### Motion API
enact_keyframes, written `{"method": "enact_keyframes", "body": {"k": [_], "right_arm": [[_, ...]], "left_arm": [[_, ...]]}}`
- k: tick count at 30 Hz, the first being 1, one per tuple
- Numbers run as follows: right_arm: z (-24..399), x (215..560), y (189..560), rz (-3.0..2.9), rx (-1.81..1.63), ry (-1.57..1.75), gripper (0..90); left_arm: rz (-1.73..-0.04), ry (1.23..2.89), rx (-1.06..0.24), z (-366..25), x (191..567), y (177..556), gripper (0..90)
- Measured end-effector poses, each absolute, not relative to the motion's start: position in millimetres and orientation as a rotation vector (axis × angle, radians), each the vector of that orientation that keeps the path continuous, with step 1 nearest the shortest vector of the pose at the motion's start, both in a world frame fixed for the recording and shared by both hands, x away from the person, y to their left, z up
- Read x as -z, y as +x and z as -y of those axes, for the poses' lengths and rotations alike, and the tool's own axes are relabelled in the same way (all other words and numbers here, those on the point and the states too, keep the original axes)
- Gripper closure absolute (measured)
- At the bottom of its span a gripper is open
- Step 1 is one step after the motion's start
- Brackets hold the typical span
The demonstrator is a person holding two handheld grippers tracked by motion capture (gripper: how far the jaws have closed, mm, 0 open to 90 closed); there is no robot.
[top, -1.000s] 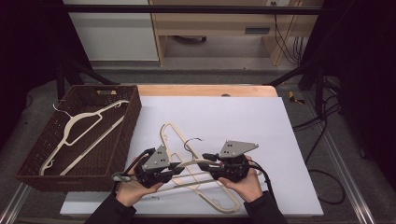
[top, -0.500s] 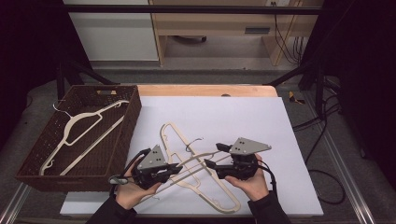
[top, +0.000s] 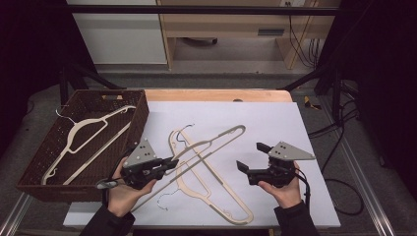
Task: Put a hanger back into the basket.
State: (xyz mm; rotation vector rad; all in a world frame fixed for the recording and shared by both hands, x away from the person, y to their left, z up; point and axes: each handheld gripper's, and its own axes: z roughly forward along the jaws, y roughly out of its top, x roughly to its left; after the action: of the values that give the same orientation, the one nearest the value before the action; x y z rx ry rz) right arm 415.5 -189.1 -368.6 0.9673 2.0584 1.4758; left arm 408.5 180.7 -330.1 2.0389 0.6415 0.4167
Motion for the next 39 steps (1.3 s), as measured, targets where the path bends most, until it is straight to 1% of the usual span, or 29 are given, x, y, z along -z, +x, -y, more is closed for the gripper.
{"method": "enact_keyframes", "body": {"k": [5, 10, 14, 17, 28, 36, 39], "right_arm": [[204.5, 369.9, 415.8, -2.012, -1.465, 1.016, 8.5], [215.3, 370.1, 413.6, -1.993, -1.469, 1.049, 8.4], [222.3, 370.4, 411.6, -1.979, -1.466, 1.060, 7.8], [225.7, 371.0, 411.1, -1.966, -1.460, 1.083, 7.5], [230.0, 369.7, 410.6, -1.955, -1.454, 1.090, 5.9], [229.0, 370.5, 411.1, -1.958, -1.450, 1.093, 5.4], [229.1, 371.3, 411.7, -1.973, -1.442, 1.073, 5.4]], "left_arm": [[-0.627, 2.006, -0.445, -189.0, 303.5, 410.4, 86.6], [-0.622, 1.977, -0.482, -203.0, 278.6, 415.8, 86.6], [-0.632, 1.950, -0.493, -218.4, 264.7, 423.4, 86.6], [-0.648, 1.944, -0.528, -230.7, 257.7, 430.4, 86.6], [-0.728, 1.930, -0.587, -281.2, 249.7, 459.4, 86.6], [-0.779, 1.933, -0.648, -323.4, 256.5, 471.8, 86.6], [-0.806, 1.927, -0.648, -340.7, 259.6, 474.5, 86.6]]}}
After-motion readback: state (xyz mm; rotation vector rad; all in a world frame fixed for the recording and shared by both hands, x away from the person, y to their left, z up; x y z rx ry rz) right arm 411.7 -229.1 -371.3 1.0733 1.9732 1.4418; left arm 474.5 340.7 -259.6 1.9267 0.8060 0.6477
